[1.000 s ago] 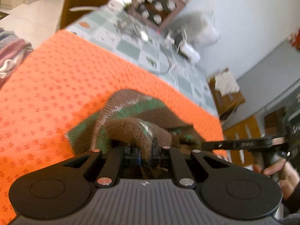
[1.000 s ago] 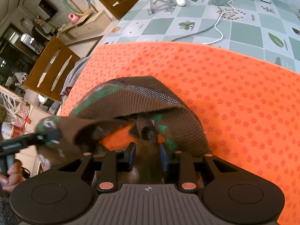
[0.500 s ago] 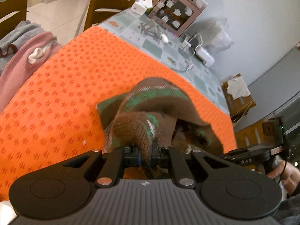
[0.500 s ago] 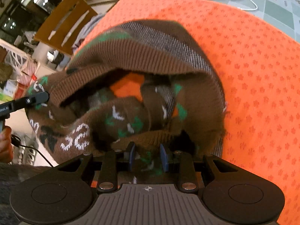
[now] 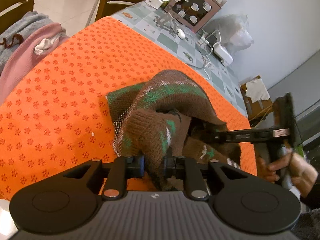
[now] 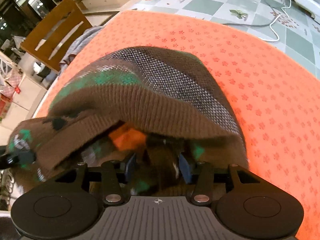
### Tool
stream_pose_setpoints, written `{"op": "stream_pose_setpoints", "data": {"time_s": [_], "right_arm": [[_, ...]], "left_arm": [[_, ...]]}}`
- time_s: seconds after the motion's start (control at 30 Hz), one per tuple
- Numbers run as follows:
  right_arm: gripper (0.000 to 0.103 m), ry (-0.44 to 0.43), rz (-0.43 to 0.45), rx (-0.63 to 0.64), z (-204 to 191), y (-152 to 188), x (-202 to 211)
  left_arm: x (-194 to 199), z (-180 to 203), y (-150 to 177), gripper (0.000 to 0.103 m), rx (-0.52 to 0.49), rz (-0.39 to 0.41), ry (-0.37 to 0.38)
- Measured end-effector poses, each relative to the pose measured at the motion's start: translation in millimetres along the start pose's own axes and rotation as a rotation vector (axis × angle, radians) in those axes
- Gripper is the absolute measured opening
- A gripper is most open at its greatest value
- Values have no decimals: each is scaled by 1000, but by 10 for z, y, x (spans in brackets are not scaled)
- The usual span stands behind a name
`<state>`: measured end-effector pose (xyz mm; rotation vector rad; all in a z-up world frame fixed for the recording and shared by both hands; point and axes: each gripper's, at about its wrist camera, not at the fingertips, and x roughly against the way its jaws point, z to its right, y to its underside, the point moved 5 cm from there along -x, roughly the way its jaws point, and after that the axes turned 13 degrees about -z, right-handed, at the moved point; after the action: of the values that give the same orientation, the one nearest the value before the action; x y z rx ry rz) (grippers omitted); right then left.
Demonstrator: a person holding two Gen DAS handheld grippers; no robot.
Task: Fold clothes
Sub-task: 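Fold the sweater body over with the right gripper toward the left gripper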
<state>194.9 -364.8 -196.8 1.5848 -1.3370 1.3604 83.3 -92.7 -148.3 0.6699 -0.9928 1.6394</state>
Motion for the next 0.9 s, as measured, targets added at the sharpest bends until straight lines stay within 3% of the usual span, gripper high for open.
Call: {"op": "stream_pose_setpoints", "data": {"time_s": [0.33, 0.37, 0.47, 0.7, 0.9], "right_arm": [[51, 85, -12, 44, -85, -114, -321], [48, 93, -7, 50, -87, -111, -320], [15, 125, 8, 46, -42, -87, -282], [12, -86, 79, -89, 209, 137, 308], [12, -340, 149, -211, 289, 412, 875]], "left_arm": [[98, -15, -22, 43, 22, 23, 31], [106, -12, -27, 44, 21, 25, 35], [127, -6, -43, 48, 18, 29, 43], [62, -6, -130, 48, 6, 27, 37], [-109, 29, -167, 51, -21, -27, 60]]}}
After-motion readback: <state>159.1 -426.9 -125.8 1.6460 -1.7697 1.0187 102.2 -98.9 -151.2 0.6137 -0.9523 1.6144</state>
